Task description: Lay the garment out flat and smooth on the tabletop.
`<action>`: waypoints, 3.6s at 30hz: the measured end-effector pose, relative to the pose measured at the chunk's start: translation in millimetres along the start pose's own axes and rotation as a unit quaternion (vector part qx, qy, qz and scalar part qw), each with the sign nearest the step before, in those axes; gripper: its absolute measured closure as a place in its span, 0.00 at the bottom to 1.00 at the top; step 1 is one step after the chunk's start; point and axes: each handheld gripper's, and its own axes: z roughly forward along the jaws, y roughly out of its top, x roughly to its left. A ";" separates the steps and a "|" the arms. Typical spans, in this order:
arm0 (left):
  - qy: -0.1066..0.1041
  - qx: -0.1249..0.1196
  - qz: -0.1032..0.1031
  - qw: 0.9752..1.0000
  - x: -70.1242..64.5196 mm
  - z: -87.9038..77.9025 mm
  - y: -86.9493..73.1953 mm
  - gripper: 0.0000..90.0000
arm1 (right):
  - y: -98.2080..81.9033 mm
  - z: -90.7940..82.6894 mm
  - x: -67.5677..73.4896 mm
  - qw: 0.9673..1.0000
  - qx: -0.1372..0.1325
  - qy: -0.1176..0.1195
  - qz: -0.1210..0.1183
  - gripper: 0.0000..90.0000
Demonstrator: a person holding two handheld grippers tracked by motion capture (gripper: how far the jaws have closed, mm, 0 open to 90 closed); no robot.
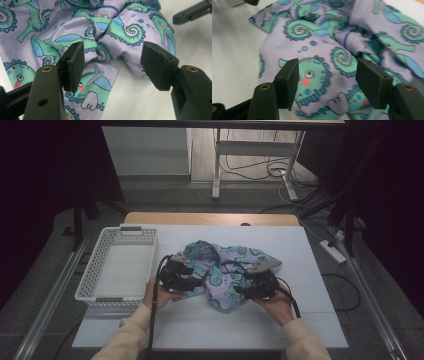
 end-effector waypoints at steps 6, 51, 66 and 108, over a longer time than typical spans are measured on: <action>0.000 0.000 0.000 1.000 0.5 -0.8 -0.3 0.40 | 2.3 6.5 9.9 1.000 0.008 0.010 -0.015 0.38; 0.003 0.012 0.005 1.000 -0.2 3.9 -3.8 0.40 | -14.7 22.0 13.7 0.996 0.075 0.035 -0.022 0.85; 0.004 0.011 0.005 1.000 0.5 2.6 -3.9 0.40 | -31.0 -5.7 64.8 0.989 0.076 0.125 -0.028 0.85; -0.002 0.014 -0.006 1.000 -5.8 4.8 -12.9 0.40 | -12.2 -7.2 -20.4 0.999 -0.007 -0.037 0.013 0.43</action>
